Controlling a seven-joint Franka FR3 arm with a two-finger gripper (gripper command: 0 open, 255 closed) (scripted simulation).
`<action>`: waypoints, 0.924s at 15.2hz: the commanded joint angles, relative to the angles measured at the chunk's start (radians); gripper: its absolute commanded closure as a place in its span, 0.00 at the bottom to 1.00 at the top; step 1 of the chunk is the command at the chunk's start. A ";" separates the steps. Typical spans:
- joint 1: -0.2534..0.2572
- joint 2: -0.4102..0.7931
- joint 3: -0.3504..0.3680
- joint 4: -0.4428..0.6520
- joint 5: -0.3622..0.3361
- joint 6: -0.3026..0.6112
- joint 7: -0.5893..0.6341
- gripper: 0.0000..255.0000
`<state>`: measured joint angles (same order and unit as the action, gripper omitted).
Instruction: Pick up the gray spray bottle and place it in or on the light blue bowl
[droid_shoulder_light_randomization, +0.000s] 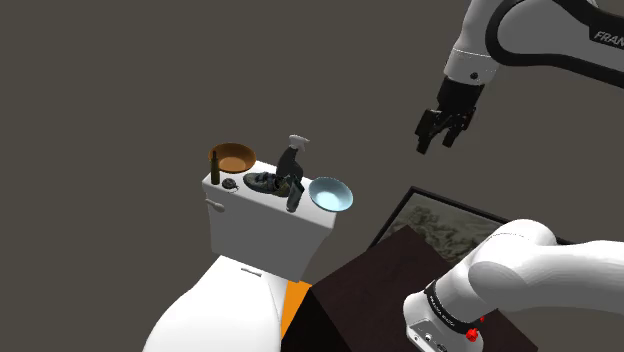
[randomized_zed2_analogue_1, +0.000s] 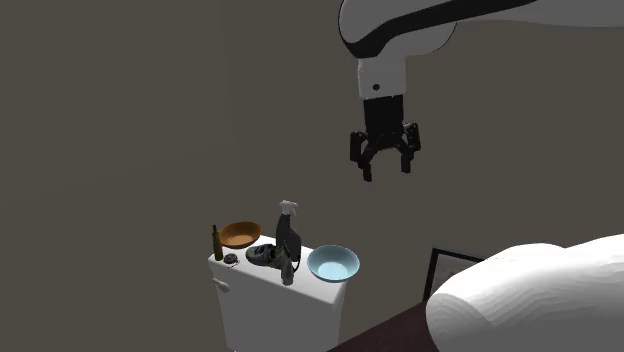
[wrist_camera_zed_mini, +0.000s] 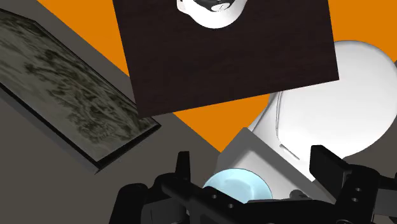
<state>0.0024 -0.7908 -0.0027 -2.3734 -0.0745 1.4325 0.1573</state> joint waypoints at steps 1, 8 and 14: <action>0.000 0.000 0.000 0.000 0.000 0.000 0.000 0.00; 0.034 0.039 -0.100 -0.183 -0.028 0.350 -0.164 0.00; 0.078 0.167 -0.194 -0.269 -0.025 0.669 -0.316 0.00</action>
<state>0.0707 -0.6511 -0.1801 -2.6232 -0.1019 2.0331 -0.1316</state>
